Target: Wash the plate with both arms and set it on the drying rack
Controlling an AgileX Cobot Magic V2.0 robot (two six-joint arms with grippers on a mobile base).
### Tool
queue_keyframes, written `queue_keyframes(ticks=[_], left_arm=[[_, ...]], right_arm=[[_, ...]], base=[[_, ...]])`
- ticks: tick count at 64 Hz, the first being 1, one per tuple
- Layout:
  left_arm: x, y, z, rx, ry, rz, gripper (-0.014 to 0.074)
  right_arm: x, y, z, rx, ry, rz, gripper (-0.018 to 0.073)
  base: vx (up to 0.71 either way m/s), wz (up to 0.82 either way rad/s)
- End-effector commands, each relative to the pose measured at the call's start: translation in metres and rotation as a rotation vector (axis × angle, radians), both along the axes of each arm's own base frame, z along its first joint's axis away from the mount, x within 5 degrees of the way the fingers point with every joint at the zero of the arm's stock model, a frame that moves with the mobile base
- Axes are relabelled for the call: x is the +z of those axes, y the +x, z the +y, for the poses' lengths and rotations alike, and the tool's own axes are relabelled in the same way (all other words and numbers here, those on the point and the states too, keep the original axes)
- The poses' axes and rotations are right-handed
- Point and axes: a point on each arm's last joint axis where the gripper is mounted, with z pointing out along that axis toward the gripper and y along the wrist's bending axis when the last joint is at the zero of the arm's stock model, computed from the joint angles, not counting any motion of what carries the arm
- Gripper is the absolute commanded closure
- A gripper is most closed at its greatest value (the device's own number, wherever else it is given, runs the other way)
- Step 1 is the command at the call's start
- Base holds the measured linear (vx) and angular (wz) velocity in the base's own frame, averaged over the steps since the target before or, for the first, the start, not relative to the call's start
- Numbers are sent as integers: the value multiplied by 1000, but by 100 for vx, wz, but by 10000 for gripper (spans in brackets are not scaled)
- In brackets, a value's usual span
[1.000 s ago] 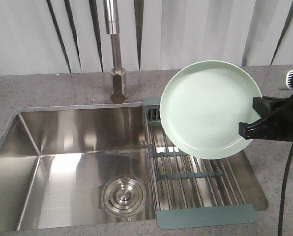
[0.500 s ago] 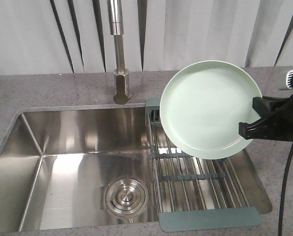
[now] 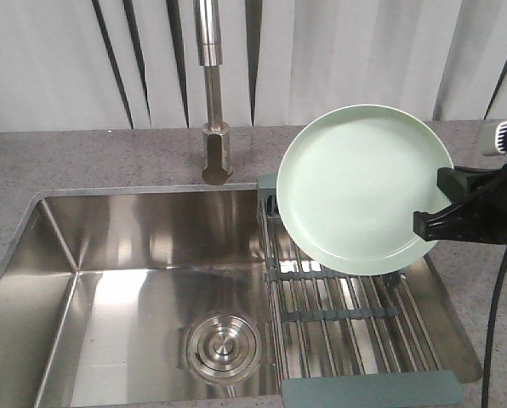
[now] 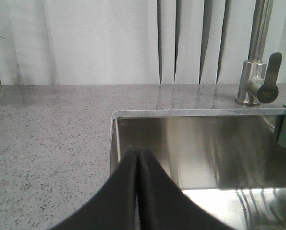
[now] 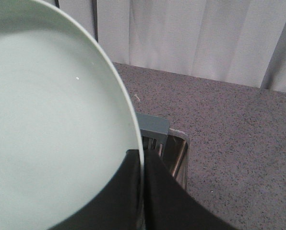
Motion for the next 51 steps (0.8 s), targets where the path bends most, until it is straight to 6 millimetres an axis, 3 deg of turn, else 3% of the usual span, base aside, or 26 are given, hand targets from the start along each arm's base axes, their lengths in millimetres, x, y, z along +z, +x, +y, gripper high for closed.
queue_keyframes(ticks=[1,51], left_arm=[[2,0,0,-4,-10,-70,602],[2,0,0,-4,-10,-70,602]], right_arm=[[21,1,-2,-12,24,-125,569],[21,1,-2,-12,24,-125,569]], base=[[3,3],[1,1]])
